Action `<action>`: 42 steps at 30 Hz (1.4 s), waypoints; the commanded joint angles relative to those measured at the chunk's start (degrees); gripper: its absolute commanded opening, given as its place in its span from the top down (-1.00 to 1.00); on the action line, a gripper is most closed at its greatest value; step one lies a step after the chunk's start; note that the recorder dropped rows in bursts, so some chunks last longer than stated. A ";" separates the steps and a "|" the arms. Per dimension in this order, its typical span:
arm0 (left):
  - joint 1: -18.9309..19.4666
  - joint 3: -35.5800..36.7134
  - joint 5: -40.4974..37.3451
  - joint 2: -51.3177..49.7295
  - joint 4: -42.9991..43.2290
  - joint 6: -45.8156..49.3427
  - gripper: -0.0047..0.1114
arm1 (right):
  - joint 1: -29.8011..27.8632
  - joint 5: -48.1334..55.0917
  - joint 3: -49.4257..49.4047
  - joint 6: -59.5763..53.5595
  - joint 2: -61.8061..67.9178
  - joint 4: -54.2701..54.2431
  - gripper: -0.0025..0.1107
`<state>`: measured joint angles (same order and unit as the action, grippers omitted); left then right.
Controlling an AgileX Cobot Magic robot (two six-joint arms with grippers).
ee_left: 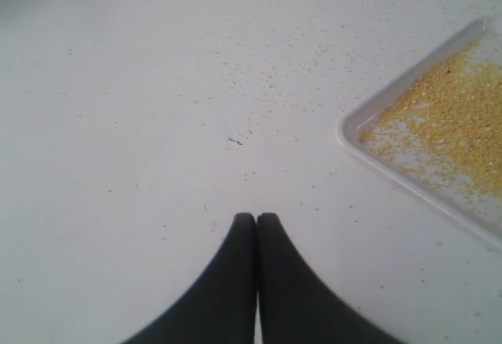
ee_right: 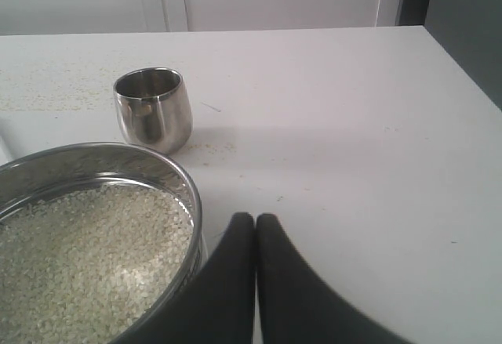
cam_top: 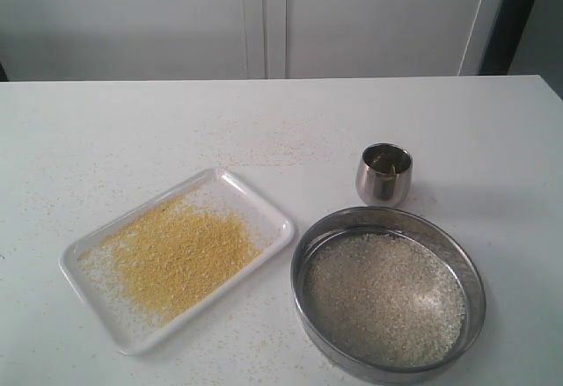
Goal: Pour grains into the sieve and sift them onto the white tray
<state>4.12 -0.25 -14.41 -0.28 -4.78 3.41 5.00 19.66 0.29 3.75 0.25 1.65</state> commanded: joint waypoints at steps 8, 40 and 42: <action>-0.25 0.25 0.21 0.28 1.03 -2.11 0.92 | -0.33 -0.45 -0.29 -0.01 -0.25 0.12 0.96; -3.71 0.25 0.46 0.28 1.03 -1.97 0.92 | -0.33 -0.45 -0.29 -0.01 -0.25 0.12 0.96; -3.71 0.25 0.46 0.28 1.03 -1.97 0.92 | -0.33 -0.45 -0.29 -0.01 -0.25 0.12 0.96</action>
<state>0.73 -0.25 -14.20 -0.28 -3.40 1.80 5.00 19.66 0.29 3.75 0.25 1.65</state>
